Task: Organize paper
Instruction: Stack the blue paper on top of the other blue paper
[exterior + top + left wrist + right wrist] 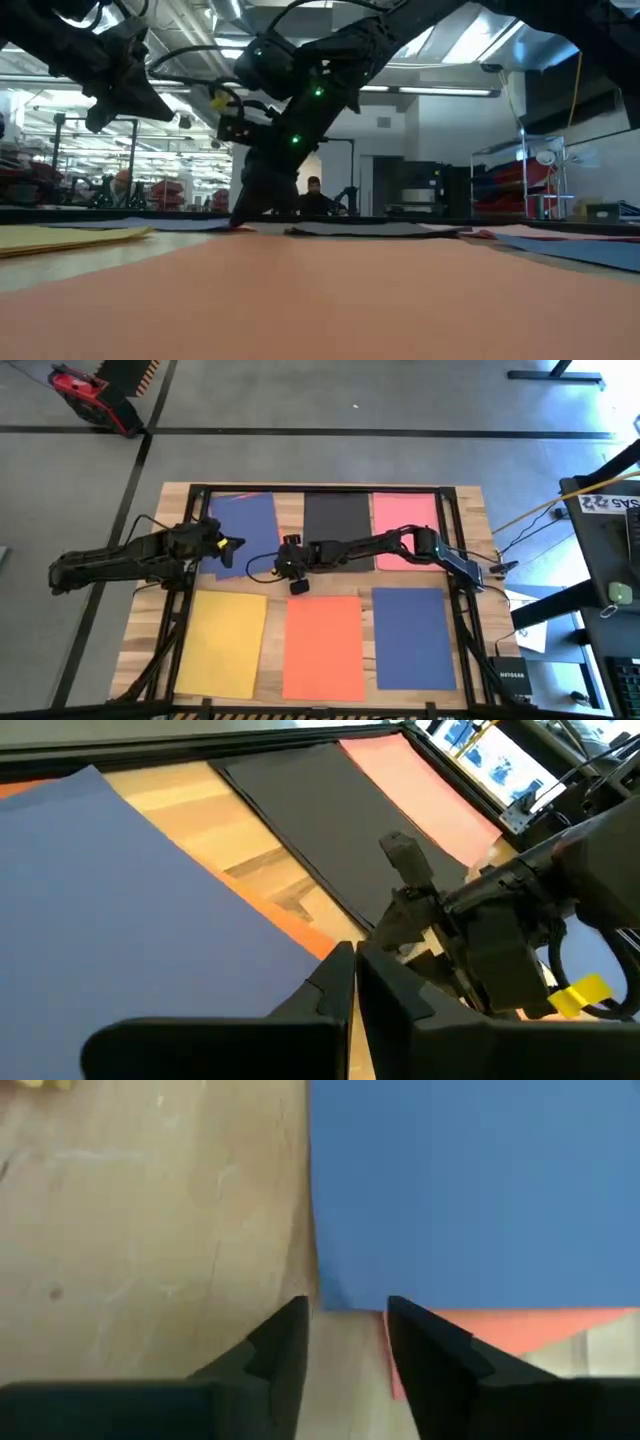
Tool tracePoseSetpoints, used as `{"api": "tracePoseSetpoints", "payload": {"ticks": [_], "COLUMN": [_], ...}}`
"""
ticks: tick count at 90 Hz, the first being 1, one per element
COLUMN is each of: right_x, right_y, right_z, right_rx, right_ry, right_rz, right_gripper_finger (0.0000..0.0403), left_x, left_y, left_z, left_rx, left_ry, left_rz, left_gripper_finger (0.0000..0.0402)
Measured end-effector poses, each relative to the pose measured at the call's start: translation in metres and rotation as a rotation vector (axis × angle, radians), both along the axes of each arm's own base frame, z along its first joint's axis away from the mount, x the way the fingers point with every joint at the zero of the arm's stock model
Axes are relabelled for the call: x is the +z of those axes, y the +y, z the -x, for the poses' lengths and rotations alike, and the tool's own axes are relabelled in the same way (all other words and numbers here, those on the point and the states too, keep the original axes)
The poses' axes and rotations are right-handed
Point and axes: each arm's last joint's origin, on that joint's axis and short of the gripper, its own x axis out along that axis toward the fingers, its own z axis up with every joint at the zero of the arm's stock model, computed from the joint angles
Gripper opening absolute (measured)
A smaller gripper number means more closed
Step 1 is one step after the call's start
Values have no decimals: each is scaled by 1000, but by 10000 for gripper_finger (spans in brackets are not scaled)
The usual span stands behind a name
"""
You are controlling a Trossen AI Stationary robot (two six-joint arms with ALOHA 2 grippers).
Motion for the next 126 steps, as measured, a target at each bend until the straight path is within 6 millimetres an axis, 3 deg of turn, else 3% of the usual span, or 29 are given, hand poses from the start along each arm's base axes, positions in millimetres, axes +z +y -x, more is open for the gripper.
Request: {"api": "tracePoseSetpoints", "payload": {"ticks": [72, 84, 102, 116, 126], "right_x": [-18, -18, -19, -16, -4], "right_y": [4, 4, 4, 3, 4], "right_z": [-8, -8, -7, -4, 2], "right_rx": [37, 37, 35, 28, 27], "right_ry": [-14, -11, 2, 27, 54], "right_rz": [146, 147, 152, 148, 147], "right_gripper_finger": [149, 116, 12, 6, 2], "left_x": [-2, -2, -3, -3, -2], "left_y": [0, 0, 0, 0, 0], "left_z": [1, 1, 1, 1, 1], "left_rx": [4, 5, 5, 8, 10], "left_ry": [22, 22, 24, 21, 13], "left_rz": [15, 15, 17, 22, 24], "left_gripper_finger": [0, 0, 0, 0, 0]}}
